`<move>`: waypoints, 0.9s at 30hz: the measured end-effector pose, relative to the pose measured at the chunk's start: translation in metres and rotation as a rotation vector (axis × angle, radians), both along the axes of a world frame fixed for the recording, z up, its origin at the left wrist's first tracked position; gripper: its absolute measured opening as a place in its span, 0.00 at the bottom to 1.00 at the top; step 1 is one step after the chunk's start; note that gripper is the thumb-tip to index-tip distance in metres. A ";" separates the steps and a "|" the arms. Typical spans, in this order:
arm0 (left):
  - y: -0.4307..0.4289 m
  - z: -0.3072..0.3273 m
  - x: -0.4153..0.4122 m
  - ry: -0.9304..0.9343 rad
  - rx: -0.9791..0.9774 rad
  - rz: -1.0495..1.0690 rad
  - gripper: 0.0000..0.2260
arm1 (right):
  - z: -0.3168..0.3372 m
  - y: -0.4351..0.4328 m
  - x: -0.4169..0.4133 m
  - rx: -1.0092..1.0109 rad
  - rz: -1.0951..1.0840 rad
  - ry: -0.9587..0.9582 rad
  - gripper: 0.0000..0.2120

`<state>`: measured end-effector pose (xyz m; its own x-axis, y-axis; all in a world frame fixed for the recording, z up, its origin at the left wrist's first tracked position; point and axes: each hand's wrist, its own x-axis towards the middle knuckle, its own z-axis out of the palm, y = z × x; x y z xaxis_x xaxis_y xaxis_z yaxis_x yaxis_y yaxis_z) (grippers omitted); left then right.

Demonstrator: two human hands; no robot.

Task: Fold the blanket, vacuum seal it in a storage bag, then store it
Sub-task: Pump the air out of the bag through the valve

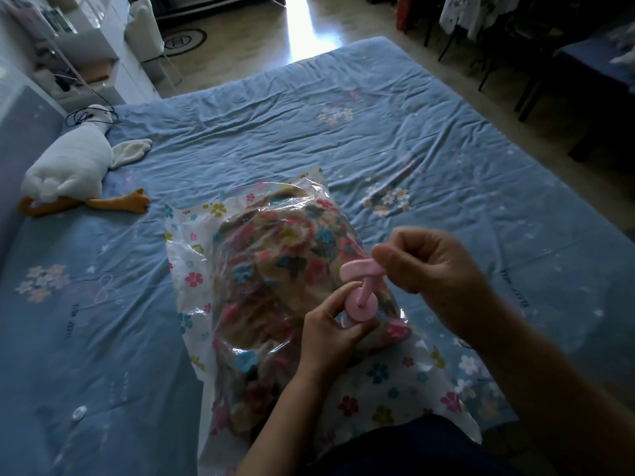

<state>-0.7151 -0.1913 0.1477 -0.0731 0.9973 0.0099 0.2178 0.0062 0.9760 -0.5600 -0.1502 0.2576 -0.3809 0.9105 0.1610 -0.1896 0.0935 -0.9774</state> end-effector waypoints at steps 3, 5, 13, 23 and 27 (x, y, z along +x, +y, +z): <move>-0.001 -0.003 0.001 -0.012 0.002 0.003 0.22 | -0.048 -0.001 -0.004 -0.116 -0.051 -0.322 0.18; -0.002 -0.003 0.001 -0.023 -0.006 0.001 0.21 | -0.060 -0.003 -0.006 -0.153 -0.073 -0.381 0.19; 0.000 0.001 -0.003 0.016 -0.009 -0.016 0.21 | 0.013 -0.001 0.001 -0.027 0.065 0.044 0.16; 0.004 0.001 -0.002 0.015 -0.011 -0.026 0.19 | -0.004 -0.006 -0.003 -0.053 -0.045 -0.168 0.15; 0.003 0.000 -0.003 -0.006 -0.022 -0.012 0.23 | 0.018 -0.002 0.002 0.055 -0.005 0.024 0.14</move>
